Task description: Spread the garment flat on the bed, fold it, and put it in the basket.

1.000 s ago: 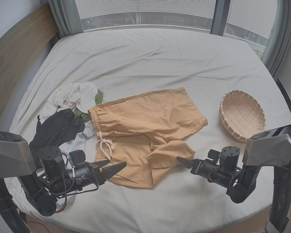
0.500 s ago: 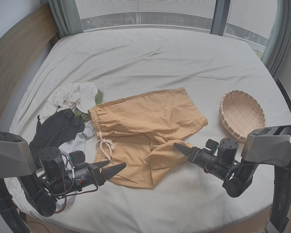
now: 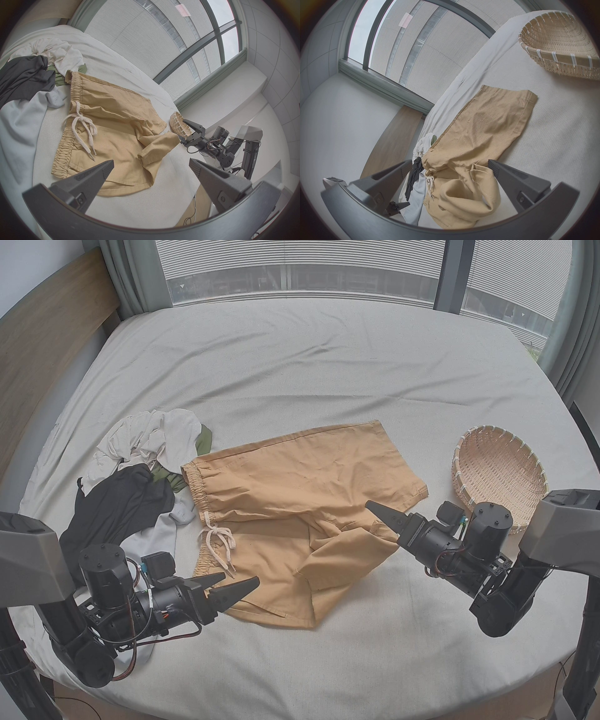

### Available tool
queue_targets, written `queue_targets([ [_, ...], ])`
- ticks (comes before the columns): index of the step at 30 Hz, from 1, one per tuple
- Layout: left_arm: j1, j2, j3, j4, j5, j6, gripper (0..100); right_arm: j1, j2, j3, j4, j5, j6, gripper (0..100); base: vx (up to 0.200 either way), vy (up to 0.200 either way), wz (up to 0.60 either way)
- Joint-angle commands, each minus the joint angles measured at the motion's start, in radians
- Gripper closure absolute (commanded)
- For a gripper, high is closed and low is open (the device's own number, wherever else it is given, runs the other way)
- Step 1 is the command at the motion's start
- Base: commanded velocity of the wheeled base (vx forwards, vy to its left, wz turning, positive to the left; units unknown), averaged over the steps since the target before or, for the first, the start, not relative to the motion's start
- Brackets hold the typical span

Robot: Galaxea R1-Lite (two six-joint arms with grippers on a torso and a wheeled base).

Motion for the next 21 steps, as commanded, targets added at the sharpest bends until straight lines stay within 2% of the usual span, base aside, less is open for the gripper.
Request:
queue_targets([
  [1, 0.001, -0.001, 0.007, -0.001, 0.0, 0.0, 0, -0.006, 0.022, 0.013, 0.0, -0.002, 0.0, 0, 0.0, 0.0, 0.0],
  [10, 0.0, 0.001, 0.012, -0.001, 0.0, -0.002, 0, -0.035, 0.087, 0.103, 0.0, -0.014, -0.003, 0, 0.0, 0.0, 0.0],
  [21, 0.0, 0.006, 0.015, 0.001, 0.0, -0.002, 0, -0.032, 0.079, 0.155, -0.005, -0.014, 0.003, 0, 0.0, 0.0, 0.0],
])
